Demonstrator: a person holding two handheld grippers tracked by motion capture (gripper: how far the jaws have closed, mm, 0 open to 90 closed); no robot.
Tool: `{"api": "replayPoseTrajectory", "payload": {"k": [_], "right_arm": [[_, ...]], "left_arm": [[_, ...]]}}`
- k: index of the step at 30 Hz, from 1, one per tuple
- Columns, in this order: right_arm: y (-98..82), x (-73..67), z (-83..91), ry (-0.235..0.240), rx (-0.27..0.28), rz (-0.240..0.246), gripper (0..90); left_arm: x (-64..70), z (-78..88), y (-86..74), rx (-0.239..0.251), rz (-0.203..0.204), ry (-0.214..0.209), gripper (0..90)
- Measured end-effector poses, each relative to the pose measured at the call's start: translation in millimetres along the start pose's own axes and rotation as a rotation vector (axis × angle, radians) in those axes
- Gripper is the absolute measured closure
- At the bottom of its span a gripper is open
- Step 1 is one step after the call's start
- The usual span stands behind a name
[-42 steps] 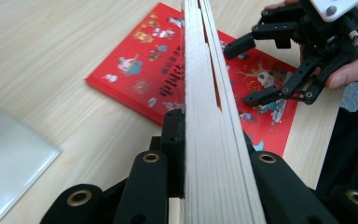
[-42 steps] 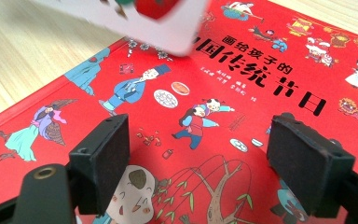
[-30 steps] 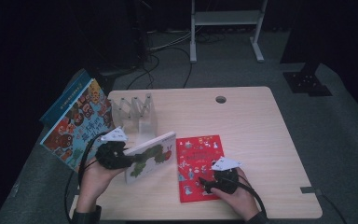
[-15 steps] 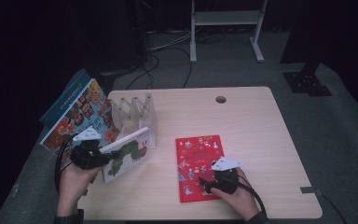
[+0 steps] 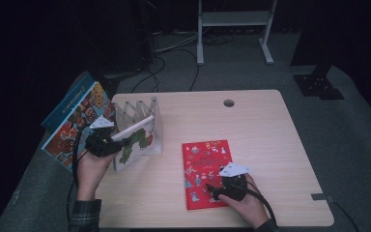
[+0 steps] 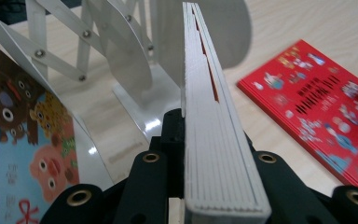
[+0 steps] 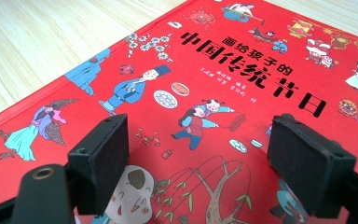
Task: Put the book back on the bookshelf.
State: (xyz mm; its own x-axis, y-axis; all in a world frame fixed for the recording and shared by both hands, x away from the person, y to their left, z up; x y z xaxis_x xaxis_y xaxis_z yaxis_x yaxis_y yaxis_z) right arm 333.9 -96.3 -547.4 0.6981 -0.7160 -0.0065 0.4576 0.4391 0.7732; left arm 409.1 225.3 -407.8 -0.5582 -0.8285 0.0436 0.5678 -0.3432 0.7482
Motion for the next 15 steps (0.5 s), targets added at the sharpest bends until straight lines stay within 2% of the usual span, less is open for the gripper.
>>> {"api": "replayPoseTrajectory", "payload": {"k": [8, 15], "right_arm": [[0.0, 0.2, -0.1, 0.001, 0.001, 0.003, 19.7], [0.3, 1.2, -0.4, 0.001, 0.003, 0.009, 19.5]], "left_arm": [[-7.7, -27.7, 13.2, 0.01, 0.012, 0.042, 75.4], [-13.7, -39.8, 19.1, 0.051, 0.036, 0.052, 75.4]]}}
Point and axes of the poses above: each handheld gripper's, and its own axes: z roughly backward along the jaws, y roughly out of its top, x roughly to its right, the point moved 8 cm from there along -z, roughly forward along the jaws, and after that the axes turned 1 degree about -x, right-handed, at the moved point
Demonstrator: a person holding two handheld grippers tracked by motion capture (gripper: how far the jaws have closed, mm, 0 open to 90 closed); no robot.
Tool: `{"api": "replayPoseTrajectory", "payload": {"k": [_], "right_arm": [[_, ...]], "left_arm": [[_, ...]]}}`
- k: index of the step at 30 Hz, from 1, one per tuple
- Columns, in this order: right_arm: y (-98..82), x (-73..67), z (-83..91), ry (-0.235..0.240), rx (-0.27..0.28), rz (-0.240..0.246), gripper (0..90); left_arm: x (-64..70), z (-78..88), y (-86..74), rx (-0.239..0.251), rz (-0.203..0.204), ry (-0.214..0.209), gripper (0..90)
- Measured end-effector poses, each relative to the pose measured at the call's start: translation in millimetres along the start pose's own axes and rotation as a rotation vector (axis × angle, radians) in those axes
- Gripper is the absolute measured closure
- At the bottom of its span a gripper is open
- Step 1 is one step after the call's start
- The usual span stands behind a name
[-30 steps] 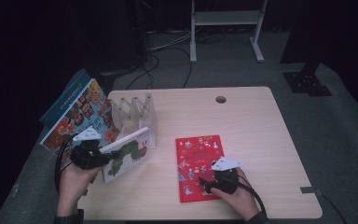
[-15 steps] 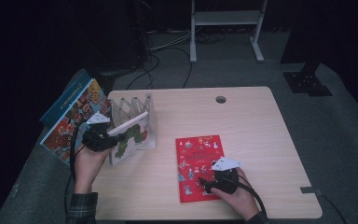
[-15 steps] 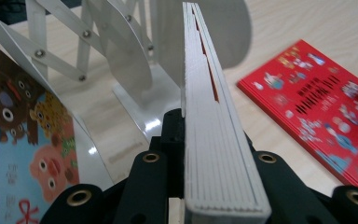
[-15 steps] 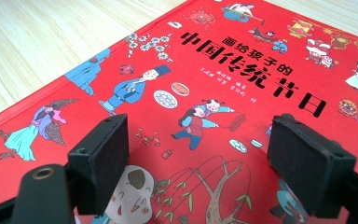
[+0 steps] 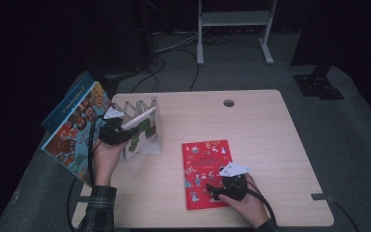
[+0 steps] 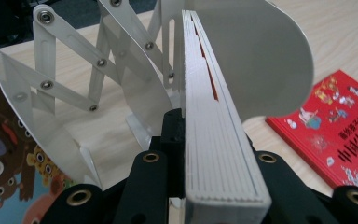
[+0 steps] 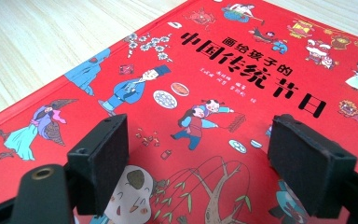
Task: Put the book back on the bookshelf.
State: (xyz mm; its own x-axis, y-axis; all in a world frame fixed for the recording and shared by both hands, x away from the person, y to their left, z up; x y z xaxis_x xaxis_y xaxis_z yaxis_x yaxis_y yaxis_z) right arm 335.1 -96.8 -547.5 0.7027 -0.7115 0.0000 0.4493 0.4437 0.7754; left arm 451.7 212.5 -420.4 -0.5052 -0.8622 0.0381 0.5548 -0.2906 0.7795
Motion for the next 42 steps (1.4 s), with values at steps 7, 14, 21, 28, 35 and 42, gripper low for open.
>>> {"api": "replayPoseTrajectory", "payload": {"k": [7, 14, 21, 28, 35, 42], "right_arm": [[0.0, -0.2, 0.0, 0.001, -0.002, -0.004, 19.5], [0.0, -0.2, 0.0, 0.001, -0.001, -0.003, 19.5], [0.0, -0.2, -0.1, 0.001, 0.0, -0.004, 19.4], [-0.1, -0.3, 0.0, 0.001, 0.0, -0.004, 19.4], [-0.3, -0.4, 0.0, 0.0, 0.001, -0.004, 19.4], [-0.4, -0.3, 0.0, 0.0, 0.003, -0.003, 19.5]], "left_arm": [[1.3, -12.6, -6.1, -0.004, -0.003, 0.02, 75.3], [3.2, -19.4, -19.5, -0.011, 0.01, 0.016, 75.2], [7.4, -28.7, -34.0, -0.055, -0.002, 0.009, 74.7], [6.8, -29.8, -42.7, -0.079, -0.013, 0.009, 74.6], [7.8, -24.3, -47.7, -0.097, -0.032, -0.006, 68.3], [7.3, 2.4, -61.1, -0.101, -0.06, -0.012, 59.8]]}}
Point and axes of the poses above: each handheld gripper's, and its own axes: z roughly backward along the jaws, y roughly out of its top, x roughly to its right, the point moved 8 cm from there along -z, roughly forward along the jaws, and after that the axes turned 1 degree about -x, right-handed, at the moved point
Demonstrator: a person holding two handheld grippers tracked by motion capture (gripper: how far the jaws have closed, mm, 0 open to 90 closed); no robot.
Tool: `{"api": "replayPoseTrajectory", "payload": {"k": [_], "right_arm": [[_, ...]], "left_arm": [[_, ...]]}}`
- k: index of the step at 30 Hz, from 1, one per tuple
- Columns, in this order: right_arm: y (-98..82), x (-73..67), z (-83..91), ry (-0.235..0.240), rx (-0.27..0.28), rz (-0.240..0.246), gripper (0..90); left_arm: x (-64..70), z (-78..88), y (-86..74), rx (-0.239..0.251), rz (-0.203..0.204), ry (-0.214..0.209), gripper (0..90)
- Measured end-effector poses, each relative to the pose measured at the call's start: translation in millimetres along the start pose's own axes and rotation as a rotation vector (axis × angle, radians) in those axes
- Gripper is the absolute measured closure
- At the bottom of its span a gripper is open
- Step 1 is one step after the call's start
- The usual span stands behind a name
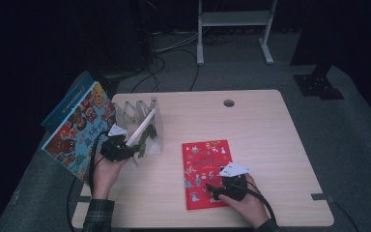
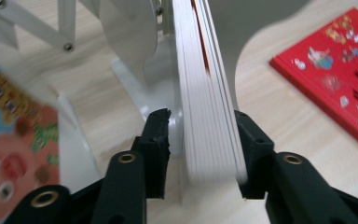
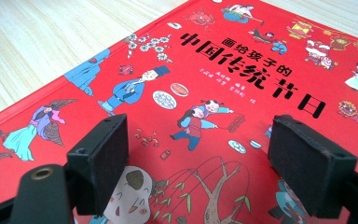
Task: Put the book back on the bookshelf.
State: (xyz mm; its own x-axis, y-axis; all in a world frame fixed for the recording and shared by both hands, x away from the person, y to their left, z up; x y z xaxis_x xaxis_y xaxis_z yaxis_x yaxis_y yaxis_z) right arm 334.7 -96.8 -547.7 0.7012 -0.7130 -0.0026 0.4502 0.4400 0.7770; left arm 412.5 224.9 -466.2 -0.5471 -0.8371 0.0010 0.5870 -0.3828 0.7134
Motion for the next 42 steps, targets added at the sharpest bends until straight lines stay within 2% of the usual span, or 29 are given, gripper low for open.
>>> {"api": "replayPoseTrajectory", "payload": {"k": [4, 6, 12, 15, 18, 23, 26, 31, 34, 42], "right_arm": [[0.0, 0.0, 0.0, 0.0, 0.0, 0.0, 19.4], [-0.1, 0.0, 0.0, -0.001, 0.0, 0.0, 19.4], [-0.2, 0.0, 0.1, -0.001, 0.001, -0.001, 19.4], [-0.3, 0.0, 0.1, -0.001, 0.003, 0.0, 19.4], [-0.3, 0.0, 0.1, -0.001, 0.003, 0.0, 19.4], [-0.2, 0.0, 0.1, -0.001, 0.002, -0.001, 19.4], [-0.2, 0.0, 0.1, -0.001, 0.002, -0.001, 19.4], [-0.2, 0.0, 0.1, -0.001, 0.002, 0.0, 19.4], [-0.1, 0.0, 0.0, -0.001, 0.002, 0.0, 19.4], [-0.1, 0.0, 0.0, -0.001, 0.002, 0.0, 19.4]], "left_arm": [[-4.0, 9.2, -10.3, -0.01, -0.008, 0.004, 58.0], [-3.5, 10.3, -15.0, -0.022, -0.018, -0.011, 58.1], [0.2, 2.0, -23.3, -0.078, -0.046, -0.039, 69.2], [4.5, -0.5, -22.3, -0.087, -0.049, -0.052, 72.6], [10.2, -1.6, -20.6, -0.094, -0.056, -0.063, 72.2], [24.1, -7.8, -15.7, -0.082, -0.056, -0.108, 70.7], [31.1, -10.7, -12.5, -0.088, -0.077, -0.113, 70.3], [41.1, -16.7, -7.8, -0.077, -0.078, -0.135, 69.7], [45.9, -20.1, -4.5, -0.075, -0.095, -0.144, 69.6], [54.3, -26.5, 0.6, -0.059, -0.087, -0.157, 69.3]]}}
Point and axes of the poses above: each handheld gripper's, and its own axes: z roughly backward along the jaws, y roughly out of its top, x roughly to its right, the point moved 8 cm from there along -z, roughly forward along the jaws, and after that the axes turned 1 degree about -x, right-handed, at the moved point
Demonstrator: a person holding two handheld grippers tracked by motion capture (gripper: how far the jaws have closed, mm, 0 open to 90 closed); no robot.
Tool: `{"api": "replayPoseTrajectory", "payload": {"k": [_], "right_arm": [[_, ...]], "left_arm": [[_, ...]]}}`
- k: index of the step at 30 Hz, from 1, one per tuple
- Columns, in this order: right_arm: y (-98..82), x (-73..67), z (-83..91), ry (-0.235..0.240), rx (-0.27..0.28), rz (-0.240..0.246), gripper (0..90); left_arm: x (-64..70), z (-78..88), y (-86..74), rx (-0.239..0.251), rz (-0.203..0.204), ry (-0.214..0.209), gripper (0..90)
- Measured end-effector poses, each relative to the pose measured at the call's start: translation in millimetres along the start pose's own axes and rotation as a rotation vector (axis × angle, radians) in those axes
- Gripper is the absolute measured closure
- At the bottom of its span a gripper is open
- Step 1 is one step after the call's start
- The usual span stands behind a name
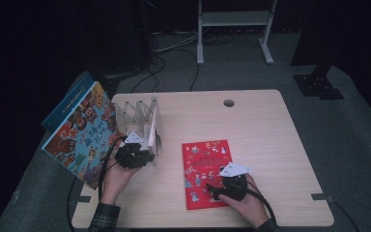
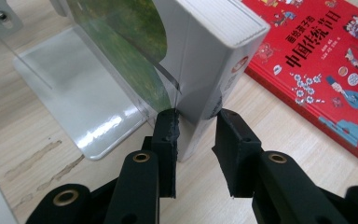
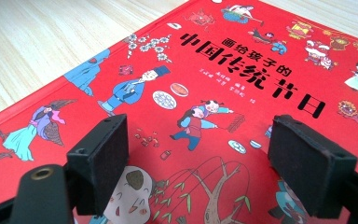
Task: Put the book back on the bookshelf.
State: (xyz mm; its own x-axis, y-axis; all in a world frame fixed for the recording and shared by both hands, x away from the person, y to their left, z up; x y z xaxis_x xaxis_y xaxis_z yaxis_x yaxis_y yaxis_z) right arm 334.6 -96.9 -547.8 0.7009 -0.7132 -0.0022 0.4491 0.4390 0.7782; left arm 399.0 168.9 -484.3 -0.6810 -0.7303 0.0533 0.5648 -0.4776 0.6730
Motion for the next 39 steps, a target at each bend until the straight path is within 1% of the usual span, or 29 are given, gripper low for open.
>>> {"api": "replayPoseTrajectory", "payload": {"k": [5, 8, 11, 13, 15, 17, 18, 20, 24, 27, 29, 31, 36, 38, 39], "right_arm": [[0.0, 0.0, 0.0, 0.0, 0.0, 0.0, 19.4], [0.3, -0.2, 0.2, 0.001, -0.003, -0.002, 20.3], [-0.1, 0.7, 3.3, 0.004, -0.023, 0.006, 23.9], [-0.1, 2.3, 5.9, -0.004, -0.028, 0.017, 25.9], [0.1, 4.6, 9.0, -0.011, -0.03, 0.022, 27.1], [-0.1, 7.7, 12.6, -0.01, -0.026, 0.024, 27.2], [-0.1, 10.0, 15.0, -0.013, -0.021, 0.023, 27.3], [-0.9, 16.0, 20.3, -0.016, -0.012, 0.016, 27.4], [-5.5, 33.4, 34.0, -0.038, 0.005, -0.001, 27.6], [-10.3, 43.6, 40.9, -0.048, 0.005, -0.005, 27.6], [-14.1, 49.8, 45.0, -0.057, 0.001, -0.005, 27.7], [-18.0, 55.1, 49.1, -0.063, -0.002, -0.01, 27.8], [-30.2, 64.2, 59.1, -0.055, -0.012, -0.01, 27.8], [-35.0, 64.6, 62.6, -0.037, -0.017, -0.011, 27.8], [-37.7, 65.2, 64.1, -0.033, -0.022, -0.002, 27.6]], "left_arm": [[0.3, -1.0, 0.1, 0.006, -0.009, 0.005, 68.6], [0.6, -0.3, -1.6, 0.002, -0.006, 0.002, 67.2], [2.0, 1.3, -4.1, -0.008, -0.027, 0.001, 62.0], [3.5, 2.6, -5.6, -0.008, -0.031, -0.003, 57.2], [5.4, 3.6, -7.4, -0.008, -0.034, -0.007, 51.0], [7.9, 4.4, -9.0, -0.003, -0.041, -0.006, 41.8], [9.2, 5.0, -9.9, -0.004, -0.04, -0.008, 38.9], [12.4, 7.0, -12.8, -0.002, -0.04, -0.02, 35.9], [16.1, 8.9, -20.5, -0.011, -0.044, -0.018, 26.8], [21.3, 9.8, -27.3, -0.019, -0.051, -0.025, 23.7], [24.3, 9.0, -31.1, -0.026, -0.057, -0.018, 19.3], [27.4, 8.2, -34.2, -0.025, -0.057, -0.02, 17.9], [36.9, 3.6, -41.2, -0.03, -0.052, -0.042, 12.8], [41.2, 0.6, -43.1, -0.037, -0.056, -0.051, 10.6], [43.2, -0.9, -43.7, -0.04, -0.057, -0.057, 10.5]]}}
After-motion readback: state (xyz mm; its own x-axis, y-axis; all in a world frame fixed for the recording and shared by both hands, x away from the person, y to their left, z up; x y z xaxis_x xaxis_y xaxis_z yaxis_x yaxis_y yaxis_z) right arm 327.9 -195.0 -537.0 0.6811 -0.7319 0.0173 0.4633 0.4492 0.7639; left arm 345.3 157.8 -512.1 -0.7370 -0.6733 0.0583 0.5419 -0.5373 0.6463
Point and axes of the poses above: each handheld gripper's, and its own axes: z roughly backward along the jaws, y roughly out of its top, x roughly to its right, the point moved 8 cm from there along -z, roughly forward along the jaws, and after that the axes turned 1 degree about -x, right-handed, at the moved point
